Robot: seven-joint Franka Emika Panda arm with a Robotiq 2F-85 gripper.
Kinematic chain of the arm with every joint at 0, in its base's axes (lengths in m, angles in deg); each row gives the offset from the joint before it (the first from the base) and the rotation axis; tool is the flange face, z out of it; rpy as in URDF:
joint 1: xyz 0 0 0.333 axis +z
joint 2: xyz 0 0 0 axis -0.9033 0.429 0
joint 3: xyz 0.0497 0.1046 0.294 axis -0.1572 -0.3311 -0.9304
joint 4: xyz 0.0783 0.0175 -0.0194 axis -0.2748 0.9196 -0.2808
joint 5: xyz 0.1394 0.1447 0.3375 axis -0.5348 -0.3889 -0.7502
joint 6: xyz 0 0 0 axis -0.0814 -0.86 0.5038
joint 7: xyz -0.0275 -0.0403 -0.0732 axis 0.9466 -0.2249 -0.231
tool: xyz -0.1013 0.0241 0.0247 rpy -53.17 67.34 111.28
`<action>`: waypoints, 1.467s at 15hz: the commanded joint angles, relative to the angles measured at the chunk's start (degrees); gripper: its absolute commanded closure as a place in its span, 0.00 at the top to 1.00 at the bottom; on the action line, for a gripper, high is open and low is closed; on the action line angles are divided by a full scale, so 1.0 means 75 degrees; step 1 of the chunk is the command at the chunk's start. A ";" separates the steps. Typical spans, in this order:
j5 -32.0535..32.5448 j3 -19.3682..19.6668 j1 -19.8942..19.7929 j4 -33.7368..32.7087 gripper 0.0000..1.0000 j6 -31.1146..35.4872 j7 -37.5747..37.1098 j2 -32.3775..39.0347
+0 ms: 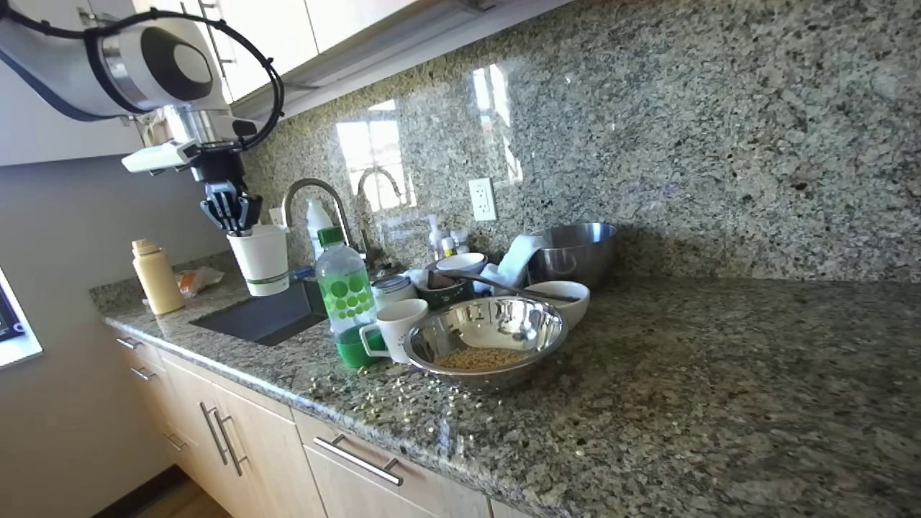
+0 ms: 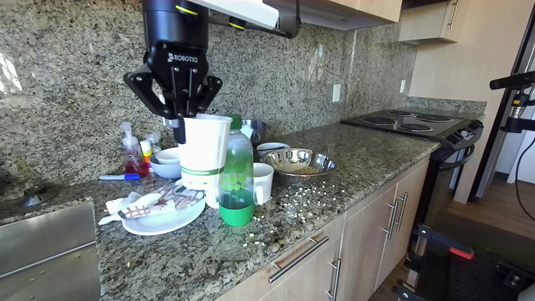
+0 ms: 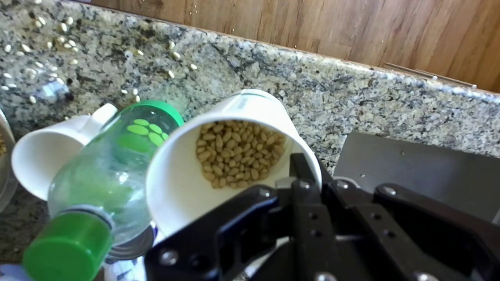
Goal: Pick up the white cup, pour some of its contents in the silver dish and put the cup back on the countertop.
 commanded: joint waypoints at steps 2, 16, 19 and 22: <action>0.0672 0.0058 0.0434 -0.1575 0.01 -0.0433 -0.0529 0.1430; 0.0944 0.0922 0.1608 -0.3905 0.01 -0.1013 -0.0527 0.3962; 0.0953 0.1027 0.1733 -0.3868 0.01 -0.0951 -0.0643 0.4080; 0.0935 0.1080 0.1790 -0.3687 0.01 -0.0744 -0.0748 0.4113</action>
